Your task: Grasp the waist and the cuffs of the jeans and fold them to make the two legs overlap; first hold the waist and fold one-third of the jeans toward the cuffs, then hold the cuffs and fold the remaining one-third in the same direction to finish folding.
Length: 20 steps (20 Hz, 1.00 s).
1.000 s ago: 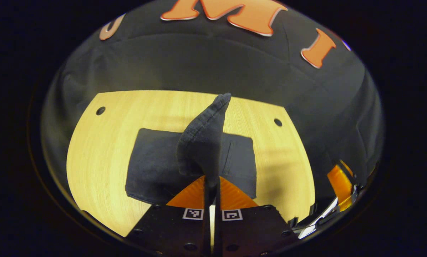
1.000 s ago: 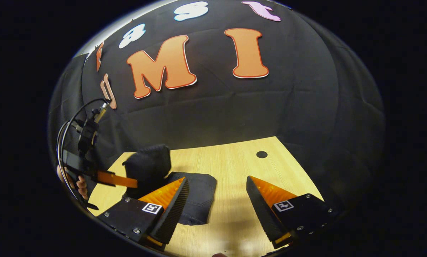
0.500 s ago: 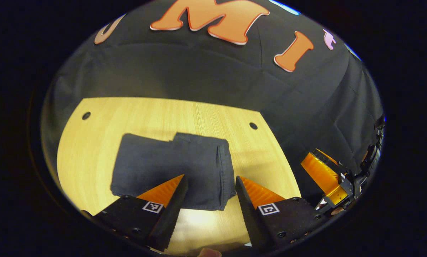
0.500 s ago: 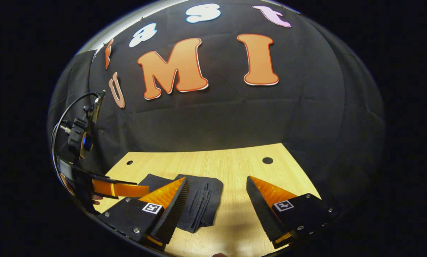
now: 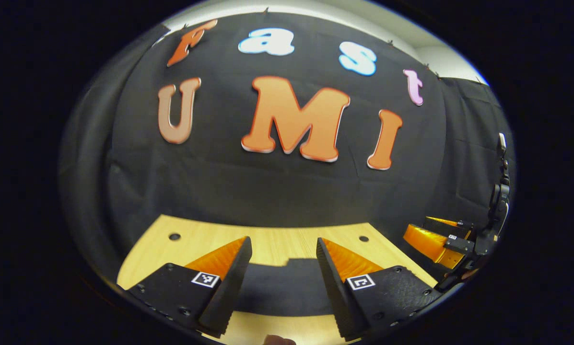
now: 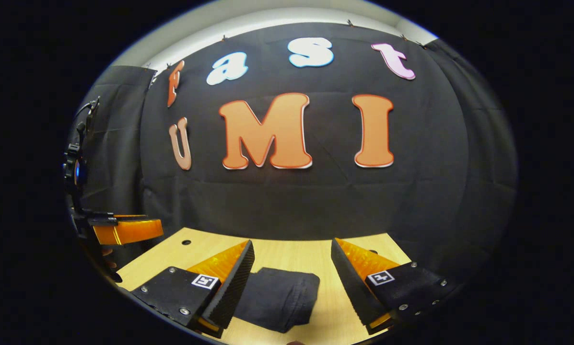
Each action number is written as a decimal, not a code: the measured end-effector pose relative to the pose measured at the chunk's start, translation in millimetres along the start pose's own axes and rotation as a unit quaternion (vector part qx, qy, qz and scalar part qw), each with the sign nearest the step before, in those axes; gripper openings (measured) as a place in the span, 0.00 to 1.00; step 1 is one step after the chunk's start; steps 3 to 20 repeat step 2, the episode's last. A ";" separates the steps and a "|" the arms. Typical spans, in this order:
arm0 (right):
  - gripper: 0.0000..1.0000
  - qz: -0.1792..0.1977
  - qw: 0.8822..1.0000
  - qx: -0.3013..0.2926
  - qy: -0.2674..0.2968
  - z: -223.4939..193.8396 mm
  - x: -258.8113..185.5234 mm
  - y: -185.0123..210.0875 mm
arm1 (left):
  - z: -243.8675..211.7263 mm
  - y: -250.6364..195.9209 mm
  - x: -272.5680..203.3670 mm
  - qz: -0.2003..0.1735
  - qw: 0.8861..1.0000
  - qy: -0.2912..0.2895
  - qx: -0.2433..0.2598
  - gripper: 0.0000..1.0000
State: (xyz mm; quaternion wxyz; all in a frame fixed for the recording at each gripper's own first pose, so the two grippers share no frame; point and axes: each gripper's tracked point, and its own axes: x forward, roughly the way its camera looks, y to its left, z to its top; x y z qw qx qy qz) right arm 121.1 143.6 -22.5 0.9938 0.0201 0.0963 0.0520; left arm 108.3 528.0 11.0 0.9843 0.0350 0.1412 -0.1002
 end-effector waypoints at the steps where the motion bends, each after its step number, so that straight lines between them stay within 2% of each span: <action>1: 0.97 0.005 1.000 -0.003 -0.004 -0.3 -0.3 9.2 | 8.5 -2.7 -8.1 -0.005 1.000 -0.024 0.009 0.81; 2: 1.00 0.010 1.000 -0.009 -0.006 0.9 -1.4 19.0 | 19.1 1.6 -17.3 0.001 0.999 -0.041 0.015 0.81; 20: 1.00 0.010 1.000 -0.009 -0.006 0.9 -1.4 19.0 | 19.1 1.6 -17.3 0.001 0.999 -0.041 0.015 0.81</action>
